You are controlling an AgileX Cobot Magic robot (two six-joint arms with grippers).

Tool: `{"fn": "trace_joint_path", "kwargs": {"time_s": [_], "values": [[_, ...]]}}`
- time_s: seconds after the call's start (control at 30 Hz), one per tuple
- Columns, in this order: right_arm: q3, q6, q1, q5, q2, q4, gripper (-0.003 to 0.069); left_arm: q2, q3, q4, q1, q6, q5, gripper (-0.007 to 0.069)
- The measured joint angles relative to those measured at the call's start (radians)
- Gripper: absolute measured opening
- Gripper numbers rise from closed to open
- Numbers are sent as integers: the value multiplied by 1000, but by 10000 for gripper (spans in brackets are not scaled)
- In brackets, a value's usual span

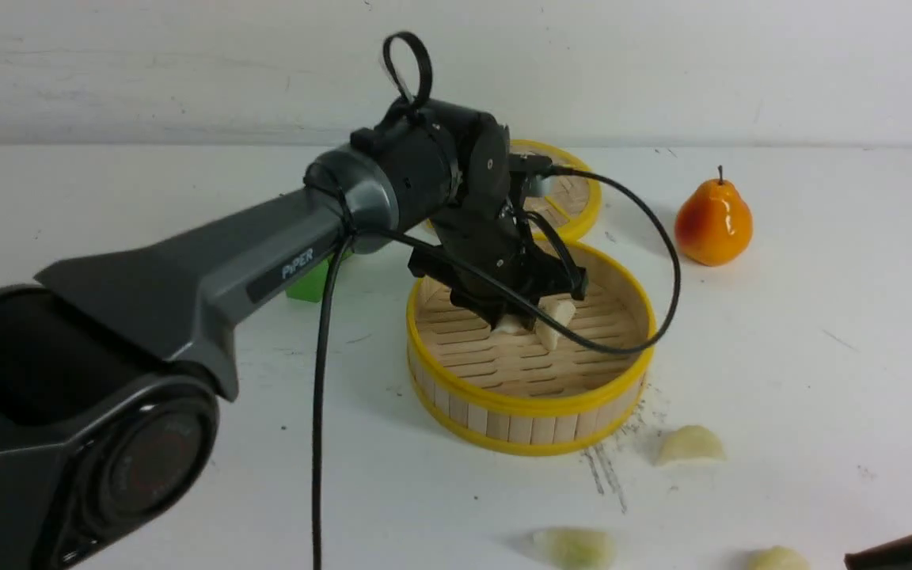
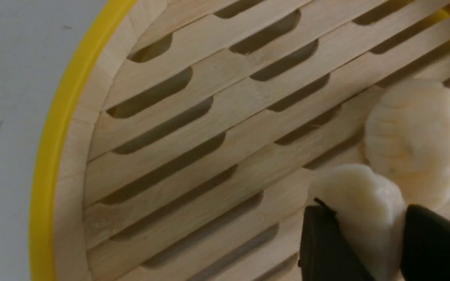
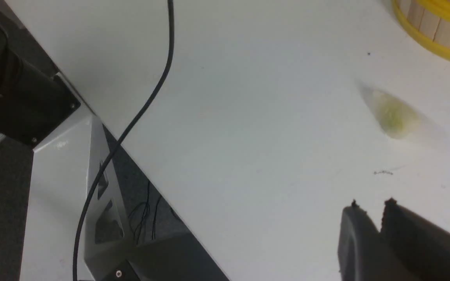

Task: Put the dumplings into the steamer on the white table.
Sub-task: 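Place the dumpling into the bamboo steamer basket with the left gripper, then reach for and grasp a dumpling on the table with the left gripper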

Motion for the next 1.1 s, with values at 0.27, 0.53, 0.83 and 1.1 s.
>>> {"fn": "trace_joint_path", "kwargs": {"time_s": [0.27, 0.53, 0.83, 1.1], "values": [[0, 0, 0, 20, 0, -23, 95, -14, -27, 9, 0, 9, 26, 454], [0, 0, 0, 5, 0, -25, 95, -222, -115, -43, -1, 245, 303, 532], [0, 96, 0, 1, 0, -187, 95, -467, 117, -161, -76, 416, 325, 509], [0, 245, 0, -22, 0, -336, 95, -454, 391, -159, -232, 924, 322, 463]]}}
